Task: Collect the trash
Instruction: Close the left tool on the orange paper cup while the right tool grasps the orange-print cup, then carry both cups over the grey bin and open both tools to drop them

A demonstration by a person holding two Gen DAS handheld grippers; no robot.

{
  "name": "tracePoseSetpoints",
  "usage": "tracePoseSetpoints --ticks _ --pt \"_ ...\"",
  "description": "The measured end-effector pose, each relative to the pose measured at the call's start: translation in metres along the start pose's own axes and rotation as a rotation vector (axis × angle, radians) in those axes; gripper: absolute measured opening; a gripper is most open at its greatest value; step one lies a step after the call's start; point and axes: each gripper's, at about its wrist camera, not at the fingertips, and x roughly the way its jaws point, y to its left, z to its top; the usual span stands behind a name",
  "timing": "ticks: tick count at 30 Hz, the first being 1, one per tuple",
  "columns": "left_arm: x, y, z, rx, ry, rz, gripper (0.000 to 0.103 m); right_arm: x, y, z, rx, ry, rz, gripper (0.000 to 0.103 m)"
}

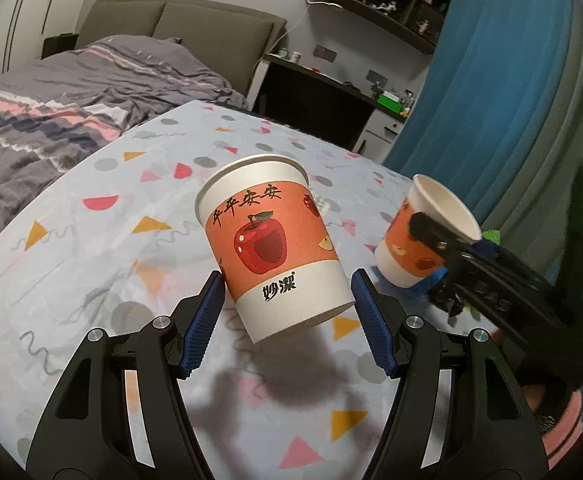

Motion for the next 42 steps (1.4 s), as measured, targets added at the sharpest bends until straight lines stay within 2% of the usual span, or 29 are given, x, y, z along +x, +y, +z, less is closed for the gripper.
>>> tracePoseSetpoints --ticks 10,25,34,42 --pt "-0.001 -0.048 -0.007 0.077 0.005 -0.063 0.064 -0.064 -0.036 -0.013 0.041 -0.052 -0.015 0.060" --pt "0.005 -0.131 -0.025 0.185 0.029 -0.186 0.064 -0.128 -0.109 -0.043 0.146 -0.080 -0.140 0.060" --pt "0.022 -0.203 -0.032 0.281 0.051 -0.286 0.064 -0.163 -0.168 -0.055 0.204 -0.117 -0.249 0.060" --pt "0.044 -0.298 -0.042 0.377 0.080 -0.427 0.064 -0.199 -0.238 -0.069 0.271 -0.163 -0.411 0.060"
